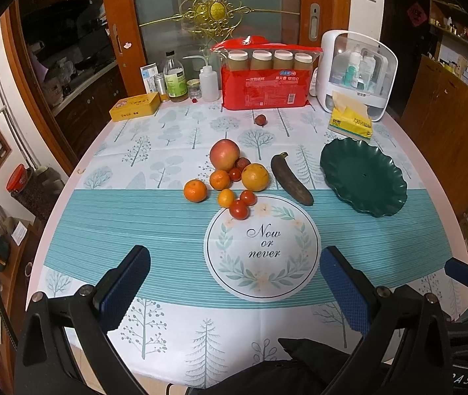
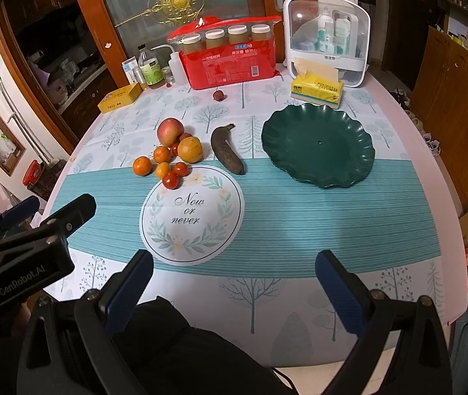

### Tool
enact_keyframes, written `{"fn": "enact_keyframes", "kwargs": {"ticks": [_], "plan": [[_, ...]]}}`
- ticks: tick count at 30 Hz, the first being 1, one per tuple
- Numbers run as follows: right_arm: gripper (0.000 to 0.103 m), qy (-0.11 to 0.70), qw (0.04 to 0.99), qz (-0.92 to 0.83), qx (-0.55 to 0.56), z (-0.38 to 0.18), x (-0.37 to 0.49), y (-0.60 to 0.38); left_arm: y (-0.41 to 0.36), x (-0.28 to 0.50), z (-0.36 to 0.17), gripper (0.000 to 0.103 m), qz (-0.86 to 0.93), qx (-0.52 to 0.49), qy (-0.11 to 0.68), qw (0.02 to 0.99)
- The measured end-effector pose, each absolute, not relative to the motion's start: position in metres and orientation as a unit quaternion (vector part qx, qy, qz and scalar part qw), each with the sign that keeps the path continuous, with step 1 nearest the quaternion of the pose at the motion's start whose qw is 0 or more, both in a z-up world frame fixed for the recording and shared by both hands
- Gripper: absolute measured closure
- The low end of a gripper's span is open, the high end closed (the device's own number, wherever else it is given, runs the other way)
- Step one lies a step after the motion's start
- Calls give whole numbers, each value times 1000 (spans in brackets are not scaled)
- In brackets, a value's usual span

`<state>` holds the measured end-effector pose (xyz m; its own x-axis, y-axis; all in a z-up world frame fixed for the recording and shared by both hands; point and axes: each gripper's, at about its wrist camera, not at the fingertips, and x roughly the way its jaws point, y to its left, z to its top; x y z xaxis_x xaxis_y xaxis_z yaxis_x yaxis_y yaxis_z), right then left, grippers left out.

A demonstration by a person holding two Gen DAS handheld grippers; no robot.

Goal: Organize fruits

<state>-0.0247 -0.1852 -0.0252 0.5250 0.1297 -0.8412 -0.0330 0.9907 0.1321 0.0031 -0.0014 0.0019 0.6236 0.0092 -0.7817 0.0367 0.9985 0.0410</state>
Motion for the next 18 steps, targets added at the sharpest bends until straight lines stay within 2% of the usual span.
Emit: {"fn": "enact_keyframes", "kwargs": {"ticks": [18], "plan": [[4,478,875,47,50,-18,-31,-184,6,-7,12,1,-17,22,419,907]]}}
